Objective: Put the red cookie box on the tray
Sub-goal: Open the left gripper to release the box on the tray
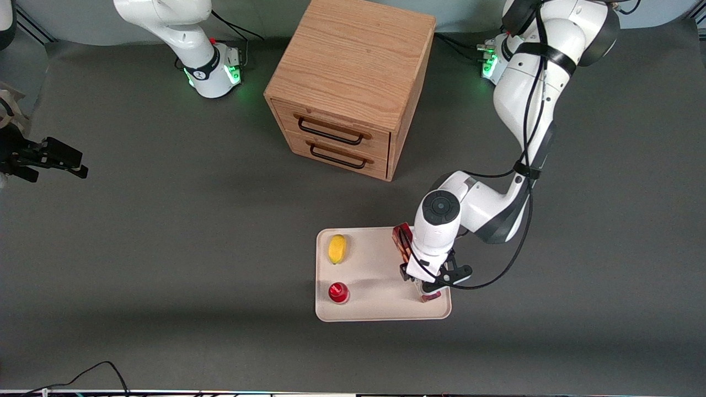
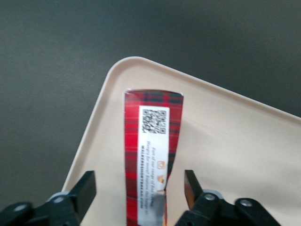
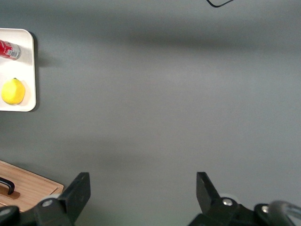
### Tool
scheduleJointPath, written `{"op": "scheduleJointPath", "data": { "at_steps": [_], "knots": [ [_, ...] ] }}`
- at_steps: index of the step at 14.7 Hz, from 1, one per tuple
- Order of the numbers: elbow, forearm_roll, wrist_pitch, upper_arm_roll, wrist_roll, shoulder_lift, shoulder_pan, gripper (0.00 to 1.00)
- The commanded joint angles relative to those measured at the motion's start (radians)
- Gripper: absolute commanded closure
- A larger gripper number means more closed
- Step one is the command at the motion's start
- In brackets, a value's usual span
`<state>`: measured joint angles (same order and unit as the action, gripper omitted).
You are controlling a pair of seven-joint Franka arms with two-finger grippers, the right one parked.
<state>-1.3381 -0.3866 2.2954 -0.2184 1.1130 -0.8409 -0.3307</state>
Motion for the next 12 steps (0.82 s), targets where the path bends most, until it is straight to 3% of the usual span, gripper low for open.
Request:
{"op": "scheduleJointPath", "data": {
  "at_steps": [1, 4, 7, 9, 12],
  "knots": [
    [0.11, 0.018, -0.202, -0.044, 0.018, 0.022, 0.005, 0.0],
    [0.27, 0.074, -0.458, -0.11, -0.011, 0.029, 0.028, 0.0],
    [0.309, 0.13, -0.625, -0.121, -0.148, 0.118, 0.082, 0.0],
    [0.24, 0.161, -0.685, -0.113, -0.325, 0.253, 0.142, 0.0],
    [-0.028, 0.202, -0.65, -0.044, -0.532, 0.481, 0.202, 0.0]
  ]
}}
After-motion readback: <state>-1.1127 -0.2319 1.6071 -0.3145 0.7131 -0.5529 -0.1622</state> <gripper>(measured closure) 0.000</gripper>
